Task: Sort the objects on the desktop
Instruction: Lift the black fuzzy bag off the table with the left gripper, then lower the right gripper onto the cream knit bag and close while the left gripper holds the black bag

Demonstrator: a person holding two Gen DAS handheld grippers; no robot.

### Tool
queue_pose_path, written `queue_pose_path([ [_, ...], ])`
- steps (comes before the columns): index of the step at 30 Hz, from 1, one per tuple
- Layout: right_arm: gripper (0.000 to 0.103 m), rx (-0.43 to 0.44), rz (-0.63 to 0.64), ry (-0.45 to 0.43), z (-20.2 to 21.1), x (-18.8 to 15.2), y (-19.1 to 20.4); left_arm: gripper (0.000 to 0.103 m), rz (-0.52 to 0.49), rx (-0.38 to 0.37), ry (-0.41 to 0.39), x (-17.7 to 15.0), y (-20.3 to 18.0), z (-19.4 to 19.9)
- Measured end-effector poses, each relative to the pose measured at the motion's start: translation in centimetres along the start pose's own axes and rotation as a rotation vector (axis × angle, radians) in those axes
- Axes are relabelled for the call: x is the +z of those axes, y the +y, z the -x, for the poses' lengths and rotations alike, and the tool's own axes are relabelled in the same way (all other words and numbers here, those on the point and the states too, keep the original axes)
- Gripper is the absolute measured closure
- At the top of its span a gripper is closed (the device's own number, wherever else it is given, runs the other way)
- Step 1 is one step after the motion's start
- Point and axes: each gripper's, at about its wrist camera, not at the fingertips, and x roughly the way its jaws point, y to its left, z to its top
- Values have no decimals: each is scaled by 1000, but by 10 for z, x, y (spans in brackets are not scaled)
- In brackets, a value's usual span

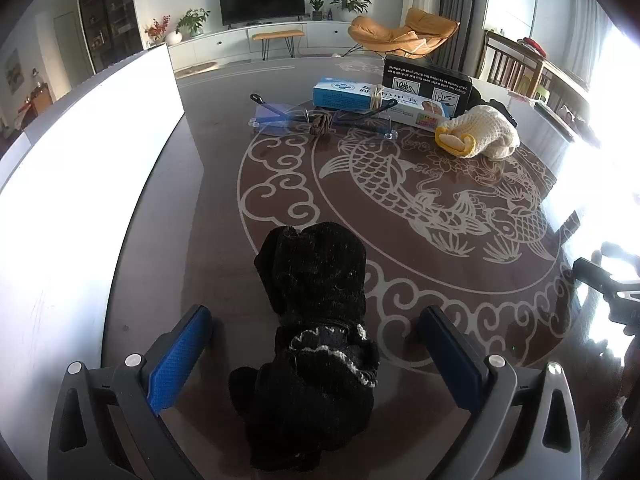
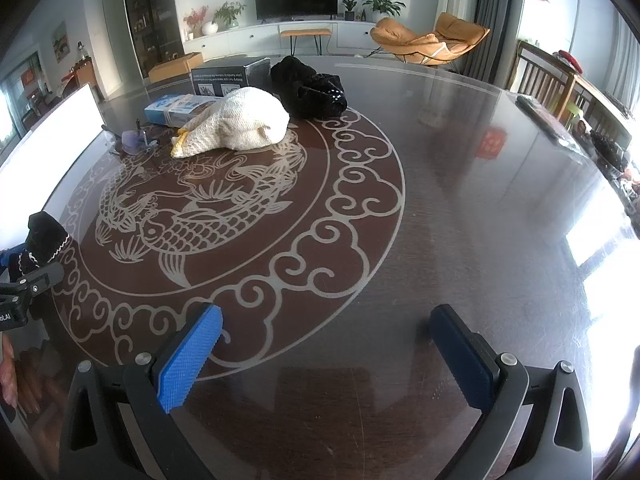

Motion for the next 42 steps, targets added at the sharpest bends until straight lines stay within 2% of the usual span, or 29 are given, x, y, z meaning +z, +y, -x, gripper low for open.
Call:
queue_pose_path([
  [4,0,59,-3,40,-7,24,4,0,-1,0,0,0,0,0],
  [8,0,121,-20,-61,2,71,20,0,-1,0,0,0,0,0],
  [10,0,152,-25,-70,-3,96,36,0,-1,0,-1,0,0,0],
  [13,0,140,-24,-24,-23,121,57,0,-1,1,0,0,0,0],
  [17,0,75,10,71,-59,130,78,0,-1,0,-1,0,0,0],
  [19,0,57,42,122,-76,129,86,0,-1,0,-1,0,0,1],
  [21,11,76,54,126,-80,126,90,0,-1,0,-1,0,0,1],
  [23,27,92,79,92,-74,121,94,0,-1,0,-1,0,0,0],
  [24,30,101,94,86,-71,118,96,0,-1,-1,-1,0,0,0],
  [25,37,112,111,80,-67,114,98,0,-1,-1,-1,0,0,0],
  [26,57,125,125,70,-63,109,99,0,-1,-1,-1,0,0,0],
  [27,67,138,141,65,-59,103,101,0,-1,-1,-1,0,0,0],
  [28,71,164,156,62,-54,94,103,0,-1,-1,-1,0,0,0],
  [34,71,263,288,44,-24,42,105,0,-2,-1,-1,0,0,0],
  [38,71,366,311,63,-8,18,98,0,-2,-1,-1,0,0,0],
  [42,71,462,278,62,14,-7,96,0,-2,-1,-1,0,0,0],
])
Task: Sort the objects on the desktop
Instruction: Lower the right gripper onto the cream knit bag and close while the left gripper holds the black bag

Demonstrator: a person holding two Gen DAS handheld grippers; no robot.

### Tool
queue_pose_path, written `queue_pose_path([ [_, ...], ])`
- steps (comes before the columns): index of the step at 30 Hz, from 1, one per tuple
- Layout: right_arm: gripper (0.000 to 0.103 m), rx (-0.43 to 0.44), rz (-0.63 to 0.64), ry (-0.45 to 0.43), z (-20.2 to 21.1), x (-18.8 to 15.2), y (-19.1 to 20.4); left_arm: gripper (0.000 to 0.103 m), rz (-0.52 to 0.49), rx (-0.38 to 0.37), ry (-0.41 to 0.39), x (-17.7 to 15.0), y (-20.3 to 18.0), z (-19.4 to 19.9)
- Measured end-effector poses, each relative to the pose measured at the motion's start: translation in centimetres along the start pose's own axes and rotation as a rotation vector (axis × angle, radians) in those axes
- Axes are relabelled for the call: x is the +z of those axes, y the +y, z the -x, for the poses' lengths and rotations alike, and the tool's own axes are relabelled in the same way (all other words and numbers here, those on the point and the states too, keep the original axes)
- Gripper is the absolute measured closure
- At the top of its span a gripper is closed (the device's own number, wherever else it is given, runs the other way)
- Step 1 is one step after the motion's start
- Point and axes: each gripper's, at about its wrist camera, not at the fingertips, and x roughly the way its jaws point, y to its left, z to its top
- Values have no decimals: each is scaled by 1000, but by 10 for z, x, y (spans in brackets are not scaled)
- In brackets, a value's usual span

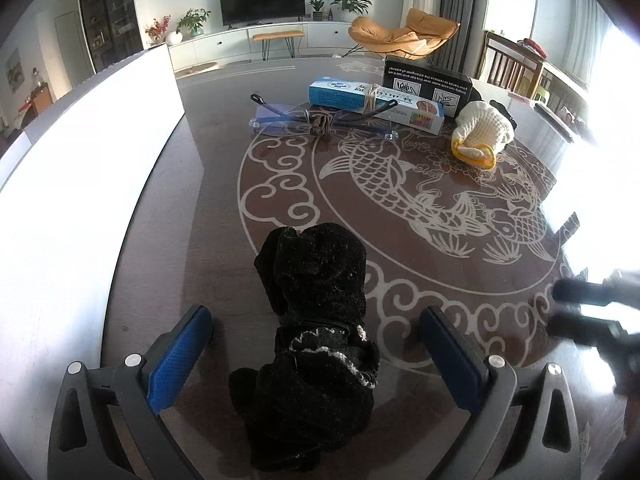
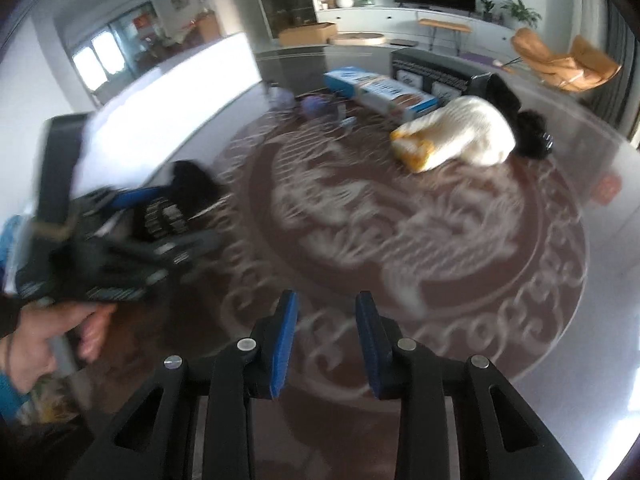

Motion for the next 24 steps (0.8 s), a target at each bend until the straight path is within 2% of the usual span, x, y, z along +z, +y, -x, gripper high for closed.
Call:
queue_pose_path([
  [3,68,43,-38,-44,11,-9,2,0,0,0,0,0,0,0],
  [4,64,45,-51,-56,13,-11,1,0,0,0,0,0,0,0],
  [6,50,46,-75,-73,17,-14,0,0,0,0,0,0,0,0],
  [7,32,42,-82,-79,19,-15,0,0,0,0,0,0,0,0],
  [8,22,37,-91,-94,24,-16,-2,0,0,0,0,0,0,0],
  [11,21,32,-138,-145,35,-18,-14,0,0,0,0,0,0,0],
  [14,19,3,-249,-208,49,-24,-38,0,0,0,0,0,0,0],
  [17,16,-50,-345,-186,47,-19,-60,0,0,0,0,0,0,0],
  [20,16,-61,-416,-195,40,4,-75,0,0,0,0,0,0,0],
  [24,15,-63,-520,-181,12,55,-93,0,-1,-1,0,0,0,0],
])
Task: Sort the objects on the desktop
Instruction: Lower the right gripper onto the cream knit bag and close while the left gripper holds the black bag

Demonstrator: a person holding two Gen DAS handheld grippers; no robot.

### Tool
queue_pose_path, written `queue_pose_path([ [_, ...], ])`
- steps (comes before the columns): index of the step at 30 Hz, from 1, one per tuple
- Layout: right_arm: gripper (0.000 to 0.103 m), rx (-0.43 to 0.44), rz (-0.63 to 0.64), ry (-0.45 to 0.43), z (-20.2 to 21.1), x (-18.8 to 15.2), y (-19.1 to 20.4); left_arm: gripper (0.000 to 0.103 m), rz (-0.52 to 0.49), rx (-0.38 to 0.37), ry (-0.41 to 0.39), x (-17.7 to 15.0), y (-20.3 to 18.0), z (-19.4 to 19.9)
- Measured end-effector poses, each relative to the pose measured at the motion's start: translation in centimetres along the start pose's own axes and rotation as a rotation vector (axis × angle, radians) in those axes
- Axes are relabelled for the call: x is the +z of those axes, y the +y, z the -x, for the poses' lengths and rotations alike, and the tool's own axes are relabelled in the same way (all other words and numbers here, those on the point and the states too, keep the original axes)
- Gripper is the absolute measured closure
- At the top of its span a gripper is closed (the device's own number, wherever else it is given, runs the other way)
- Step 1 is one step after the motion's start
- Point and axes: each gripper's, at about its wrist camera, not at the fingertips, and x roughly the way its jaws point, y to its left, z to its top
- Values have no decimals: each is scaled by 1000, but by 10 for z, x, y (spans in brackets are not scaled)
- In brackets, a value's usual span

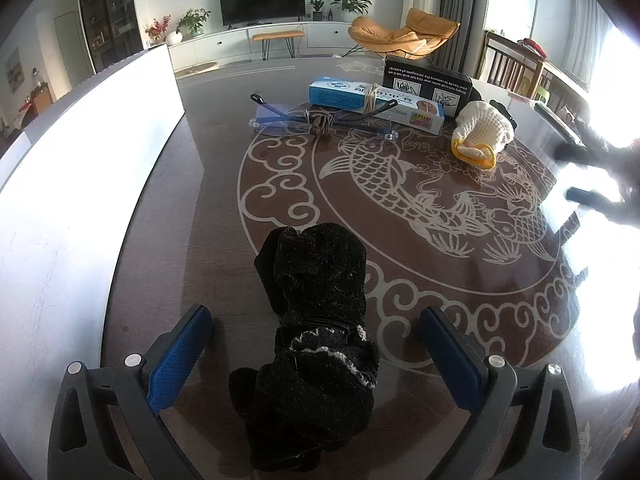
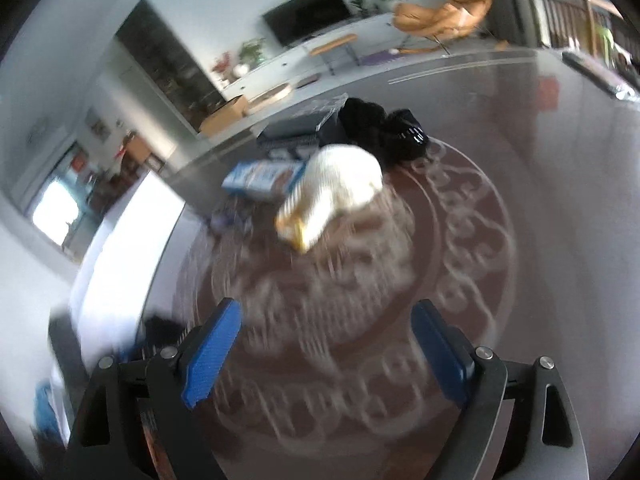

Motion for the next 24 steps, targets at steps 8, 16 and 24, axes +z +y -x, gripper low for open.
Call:
queue_pose_path([
  [8,13,-111,-97,108,-80,57,24,0,1,0,0,0,0,0],
  [16,68,-155,297,100,-80,40,56,0,2,-1,-1,0,1,0],
  [24,80,88,547,144,-9,-27,57,0,1,-1,0,0,1,0],
])
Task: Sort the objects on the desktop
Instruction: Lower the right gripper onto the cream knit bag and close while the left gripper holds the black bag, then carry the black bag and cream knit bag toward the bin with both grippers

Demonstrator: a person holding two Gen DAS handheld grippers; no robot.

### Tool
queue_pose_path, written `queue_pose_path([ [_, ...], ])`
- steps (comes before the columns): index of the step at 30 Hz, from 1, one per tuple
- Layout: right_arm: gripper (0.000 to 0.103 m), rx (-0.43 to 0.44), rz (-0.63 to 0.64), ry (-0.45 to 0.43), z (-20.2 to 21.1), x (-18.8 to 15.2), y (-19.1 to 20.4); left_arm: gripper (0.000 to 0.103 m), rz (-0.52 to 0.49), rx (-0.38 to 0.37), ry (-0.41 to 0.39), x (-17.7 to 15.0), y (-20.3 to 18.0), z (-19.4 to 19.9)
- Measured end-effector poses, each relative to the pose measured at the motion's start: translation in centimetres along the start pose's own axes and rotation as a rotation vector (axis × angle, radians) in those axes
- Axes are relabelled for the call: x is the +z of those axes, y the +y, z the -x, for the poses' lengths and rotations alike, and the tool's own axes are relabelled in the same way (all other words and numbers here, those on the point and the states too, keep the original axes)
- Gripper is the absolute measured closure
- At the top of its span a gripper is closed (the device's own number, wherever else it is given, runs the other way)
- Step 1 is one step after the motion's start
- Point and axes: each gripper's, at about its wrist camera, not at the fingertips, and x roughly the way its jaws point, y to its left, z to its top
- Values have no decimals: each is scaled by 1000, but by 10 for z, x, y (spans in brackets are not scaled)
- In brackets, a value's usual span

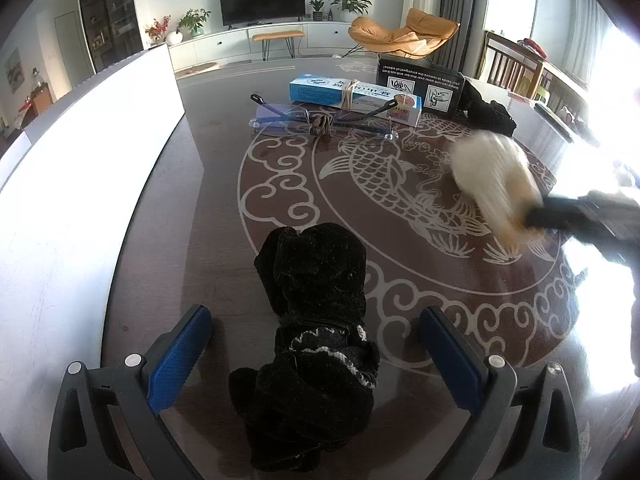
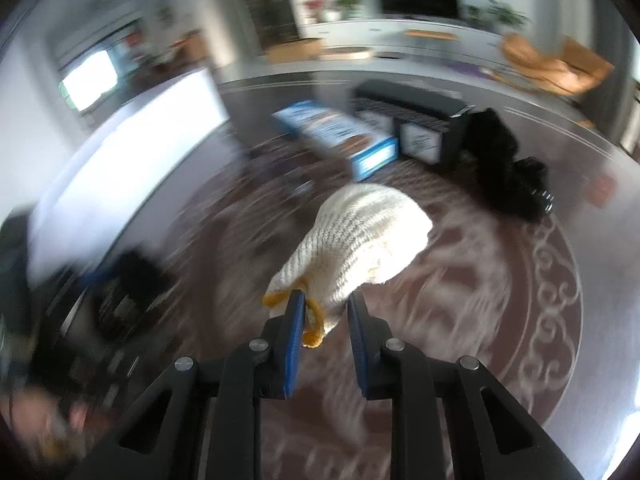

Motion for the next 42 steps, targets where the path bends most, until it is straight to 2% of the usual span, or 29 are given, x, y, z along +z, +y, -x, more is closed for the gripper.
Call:
queue_pose_path([
  [5,80,104,-14,6,33,-43,5,0,-1,1,-1,0,0,0],
  [7,76,86,-48,35,33,-47,1,0,-1,1,-1,0,0,0],
  [9,56,49,-80,46,27,-47,-1,0,-1,1,0,0,0,0],
  [10,36,26,-94,33,26,-45,0,0,-2,1,-1,0,0,0],
  [11,23,2,-109,9,29,-46,0,0,-2,2,-1,0,0,0],
  [13,16,-31,-152,-37,27,-44,2,0,-2,1,-1,0,0,0],
  [18,14,-90,-205,-20,3,-39,16,0,-2,1,-1,0,0,0],
  [24,13,-201,-161,1,-19,-29,25,0,-2,1,-1,0,1,0],
  [26,5,-224,-144,20,-27,-24,28,0,0,5,0,0,1,0],
  [28,2,-228,-152,37,-32,-21,26,0,9,5,5,0,2,0],
  [30,2,-221,-185,51,-33,-17,21,0,2,3,46,1,1,0],
  [31,8,-222,-193,63,-33,-13,19,0,-16,-7,68,1,-1,1],
  [32,34,-227,-181,64,-31,-10,19,0,-45,-21,92,1,-4,2],
  [33,51,-213,-170,71,-30,-8,21,6,-55,-25,85,-1,-6,4],
  [34,58,-196,-174,88,-30,-5,21,32,-57,-27,53,-3,-8,11],
  [35,59,-186,-179,92,-28,-5,22,67,-57,-25,42,-4,-8,16],
  [37,59,-186,-155,83,-16,-5,29,69,-35,-69,46,-6,-8,25],
  [42,59,-173,-92,48,24,-1,53,68,40,-164,-77,-7,3,90],
])
